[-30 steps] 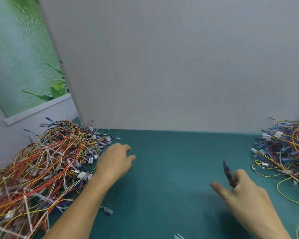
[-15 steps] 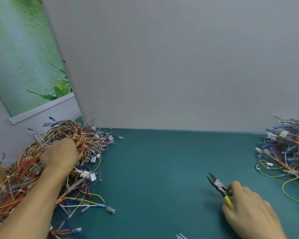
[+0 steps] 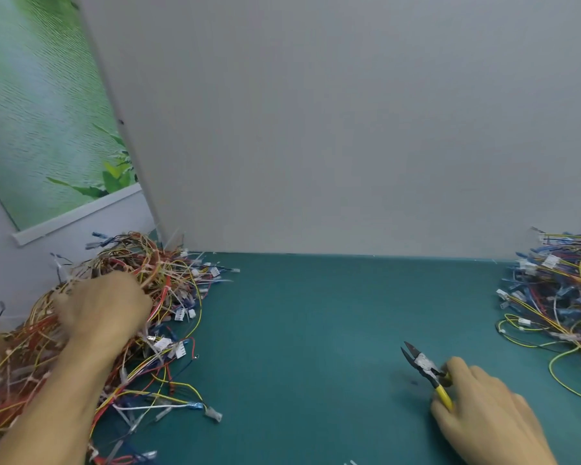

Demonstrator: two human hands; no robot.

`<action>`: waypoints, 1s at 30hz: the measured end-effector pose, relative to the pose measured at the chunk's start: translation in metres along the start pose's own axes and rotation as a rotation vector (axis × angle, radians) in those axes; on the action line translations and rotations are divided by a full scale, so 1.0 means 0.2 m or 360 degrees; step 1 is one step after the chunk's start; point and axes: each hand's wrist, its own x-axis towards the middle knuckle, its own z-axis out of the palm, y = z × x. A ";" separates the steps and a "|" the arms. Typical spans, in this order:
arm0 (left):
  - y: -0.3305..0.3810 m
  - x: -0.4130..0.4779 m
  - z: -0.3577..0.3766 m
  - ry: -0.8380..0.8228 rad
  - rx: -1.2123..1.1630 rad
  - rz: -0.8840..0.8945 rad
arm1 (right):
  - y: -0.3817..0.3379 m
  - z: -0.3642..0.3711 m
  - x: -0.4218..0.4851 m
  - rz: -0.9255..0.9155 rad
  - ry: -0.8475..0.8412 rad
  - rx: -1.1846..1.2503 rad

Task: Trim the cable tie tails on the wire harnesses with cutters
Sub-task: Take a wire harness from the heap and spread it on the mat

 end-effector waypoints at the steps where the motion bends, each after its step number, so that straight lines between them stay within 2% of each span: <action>1: 0.01 0.00 0.01 -0.0085 0.0066 -0.0026 | 0.00 0.00 0.00 -0.0002 0.0000 -0.0001; 2: 0.02 0.00 0.02 -0.0082 0.0091 -0.0033 | 0.00 0.00 0.00 -0.0007 0.0002 -0.0006; 6: 0.07 0.15 0.04 0.0265 0.0047 0.0053 | 0.00 0.01 0.00 -0.0023 0.0005 -0.0012; 10: 0.14 0.29 0.09 -0.0062 -0.0041 -0.0018 | 0.00 0.01 0.00 -0.0023 0.0001 -0.0025; 12: 0.14 0.34 0.11 -0.0128 -0.0095 -0.0053 | 0.00 0.01 0.00 -0.0024 -0.0002 -0.0032; 18: 0.09 0.44 0.03 -0.0017 -0.0295 -0.0166 | 0.00 0.01 0.00 -0.0028 0.0005 -0.0056; 22: 0.04 0.49 -0.07 -0.0012 -0.0530 -0.0103 | 0.00 0.01 0.00 -0.0024 0.0009 -0.0069; 25: 0.05 0.49 -0.05 -0.0367 -0.0997 -0.0284 | 0.00 0.01 0.00 -0.0016 0.0009 -0.0084; 27: 0.05 0.48 -0.04 -0.0525 -0.1116 -0.0383 | 0.00 0.01 0.00 -0.0007 0.0005 -0.0093; 28: 0.04 0.49 -0.05 -0.0495 -0.1069 -0.0370 | 0.00 0.01 0.00 -0.0006 0.0004 -0.0099; 30: 0.02 0.51 -0.08 -0.0194 -0.0913 -0.0293 | 0.00 0.01 0.00 -0.0007 -0.0004 -0.0105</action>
